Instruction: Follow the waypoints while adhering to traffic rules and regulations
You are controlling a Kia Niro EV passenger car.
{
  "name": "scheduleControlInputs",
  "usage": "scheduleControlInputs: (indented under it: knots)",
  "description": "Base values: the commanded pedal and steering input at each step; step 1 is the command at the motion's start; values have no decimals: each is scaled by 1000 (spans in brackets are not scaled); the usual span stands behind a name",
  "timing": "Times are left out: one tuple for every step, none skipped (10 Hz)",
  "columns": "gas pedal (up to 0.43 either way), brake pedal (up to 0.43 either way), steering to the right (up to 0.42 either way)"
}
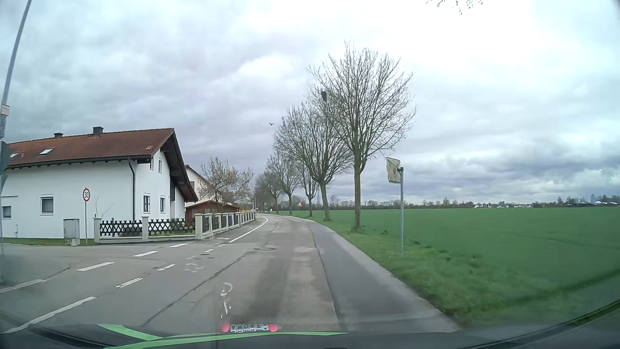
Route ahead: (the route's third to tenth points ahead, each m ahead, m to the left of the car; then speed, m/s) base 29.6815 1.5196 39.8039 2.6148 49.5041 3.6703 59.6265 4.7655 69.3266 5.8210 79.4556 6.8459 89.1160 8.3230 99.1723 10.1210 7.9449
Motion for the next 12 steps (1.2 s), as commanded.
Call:
scheduleControlInputs:
  knots:
    - [79, 0, 4]
    - [79, 0, 4]
    - [79, 0, 4]
    - [79, 0, 4]
    - [79, 0, 3]
    - [79, 0, 2]
    - [79, 0, 2]
    - [79, 0, 1]
    - [79, 0, 1]
    - [79, 0, 1]
    - [79, 0, 0]
    - [79, 0, -1]
